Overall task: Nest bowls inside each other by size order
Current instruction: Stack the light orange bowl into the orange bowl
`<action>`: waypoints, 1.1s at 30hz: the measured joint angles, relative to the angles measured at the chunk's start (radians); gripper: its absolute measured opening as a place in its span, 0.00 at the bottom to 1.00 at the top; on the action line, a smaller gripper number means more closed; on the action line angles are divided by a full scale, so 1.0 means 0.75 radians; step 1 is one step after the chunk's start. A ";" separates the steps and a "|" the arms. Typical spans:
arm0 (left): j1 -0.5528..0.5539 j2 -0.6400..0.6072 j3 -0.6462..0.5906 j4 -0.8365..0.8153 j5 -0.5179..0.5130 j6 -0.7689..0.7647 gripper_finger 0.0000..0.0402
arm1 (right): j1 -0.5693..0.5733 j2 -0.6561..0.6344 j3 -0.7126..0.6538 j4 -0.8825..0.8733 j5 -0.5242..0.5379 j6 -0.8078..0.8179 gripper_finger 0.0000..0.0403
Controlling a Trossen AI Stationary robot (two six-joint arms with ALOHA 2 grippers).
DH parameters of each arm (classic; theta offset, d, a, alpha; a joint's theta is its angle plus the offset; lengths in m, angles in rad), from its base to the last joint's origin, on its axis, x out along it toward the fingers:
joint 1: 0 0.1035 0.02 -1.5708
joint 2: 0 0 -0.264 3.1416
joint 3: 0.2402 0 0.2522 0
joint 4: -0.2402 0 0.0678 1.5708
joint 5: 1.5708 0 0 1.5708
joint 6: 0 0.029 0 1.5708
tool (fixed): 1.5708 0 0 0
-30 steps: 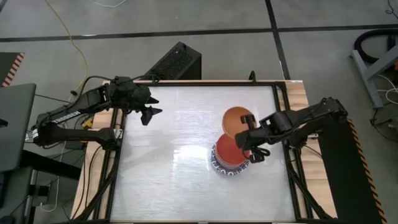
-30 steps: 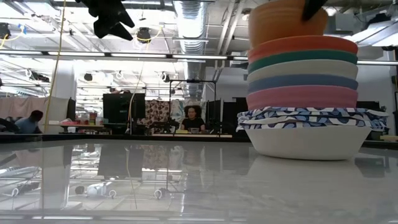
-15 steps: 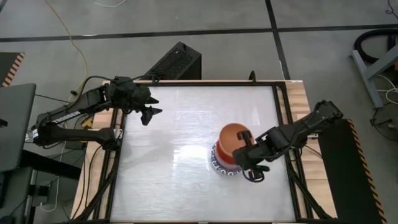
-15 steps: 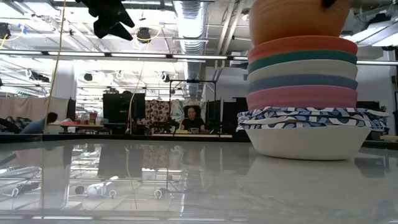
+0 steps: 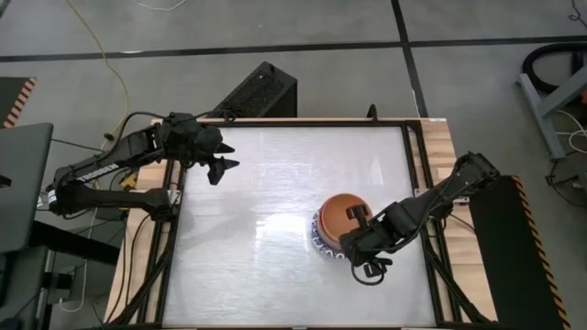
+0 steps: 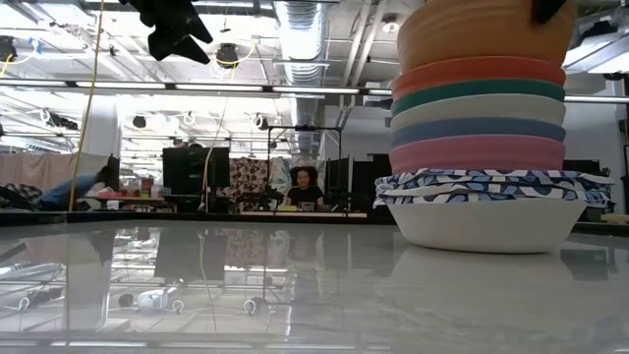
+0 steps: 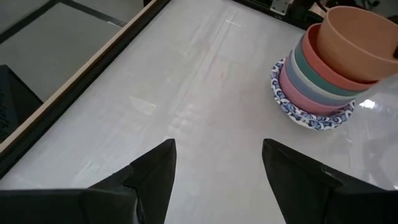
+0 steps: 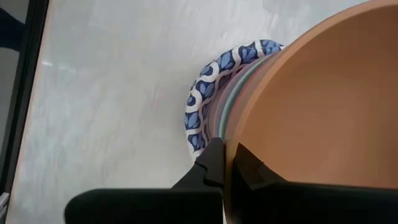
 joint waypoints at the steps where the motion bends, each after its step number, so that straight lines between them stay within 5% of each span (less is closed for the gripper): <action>1: 0.000 0.000 0.000 0.000 0.000 0.000 0.57 | 0.001 0.002 0.000 -0.001 -0.001 0.000 0.03; 33: 0.000 0.000 0.000 0.000 -0.002 -0.008 0.57 | -0.107 -0.056 -0.194 0.179 -0.095 -0.156 0.03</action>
